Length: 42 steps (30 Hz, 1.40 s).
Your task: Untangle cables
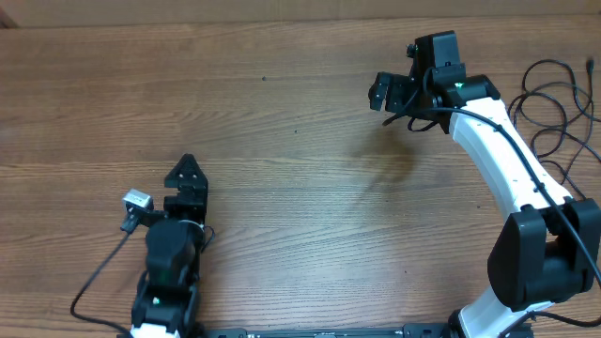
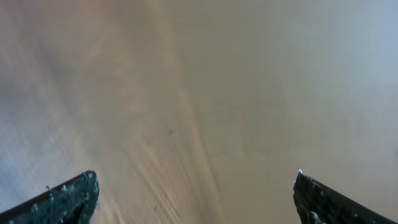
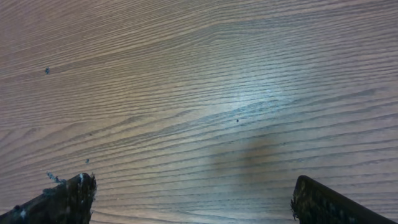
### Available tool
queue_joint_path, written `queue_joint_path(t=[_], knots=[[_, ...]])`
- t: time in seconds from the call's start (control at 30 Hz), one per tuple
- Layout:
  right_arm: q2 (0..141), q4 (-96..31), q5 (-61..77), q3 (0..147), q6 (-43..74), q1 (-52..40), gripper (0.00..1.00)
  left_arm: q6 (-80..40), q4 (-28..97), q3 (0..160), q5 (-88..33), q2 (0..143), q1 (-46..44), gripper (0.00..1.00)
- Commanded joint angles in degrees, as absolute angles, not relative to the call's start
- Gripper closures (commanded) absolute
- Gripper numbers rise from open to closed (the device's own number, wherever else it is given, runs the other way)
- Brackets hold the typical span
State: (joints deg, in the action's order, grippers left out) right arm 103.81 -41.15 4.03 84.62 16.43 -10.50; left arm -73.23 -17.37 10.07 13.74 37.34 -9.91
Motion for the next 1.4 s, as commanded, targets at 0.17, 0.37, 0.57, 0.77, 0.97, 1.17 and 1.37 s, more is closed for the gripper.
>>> queue_joint_path(t=[0.17, 0.37, 0.57, 0.77, 0.97, 1.17, 1.37], knots=[[103.9, -40.8, 3.5, 84.3, 16.2, -10.3, 0.00, -32.1, -19.1, 8.5, 13.7, 32.6, -10.7, 0.00], [103.9, -40.8, 3.5, 84.3, 16.2, -10.3, 0.00, -24.1, -15.2, 8.5, 13.5, 28.6, -10.7, 0.00], [103.9, -40.8, 3.5, 84.3, 16.2, -10.3, 0.00, -17.1, -7.8, 8.3, 13.5, 22.5, -10.6, 0.00], [103.9, -40.8, 3.5, 84.3, 16.2, -10.3, 0.00, -16.2, -1.0, 6.5, 13.2, 16.9, -8.4, 0.00], [103.9, -40.8, 3.5, 84.3, 16.2, -10.3, 0.00, -13.6, -0.6, 1.2, 9.7, 10.5, -6.5, 0.00], [103.9, -40.8, 3.5, 84.3, 16.2, -10.3, 0.00, -9.2, 3.9, 0.3, 7.9, 4.5, -6.2, 0.00], [103.9, -40.8, 3.5, 84.3, 16.2, -10.3, 0.00, -7.1, 4.1, 0.3, 7.3, 1.6, -6.2, 0.00]])
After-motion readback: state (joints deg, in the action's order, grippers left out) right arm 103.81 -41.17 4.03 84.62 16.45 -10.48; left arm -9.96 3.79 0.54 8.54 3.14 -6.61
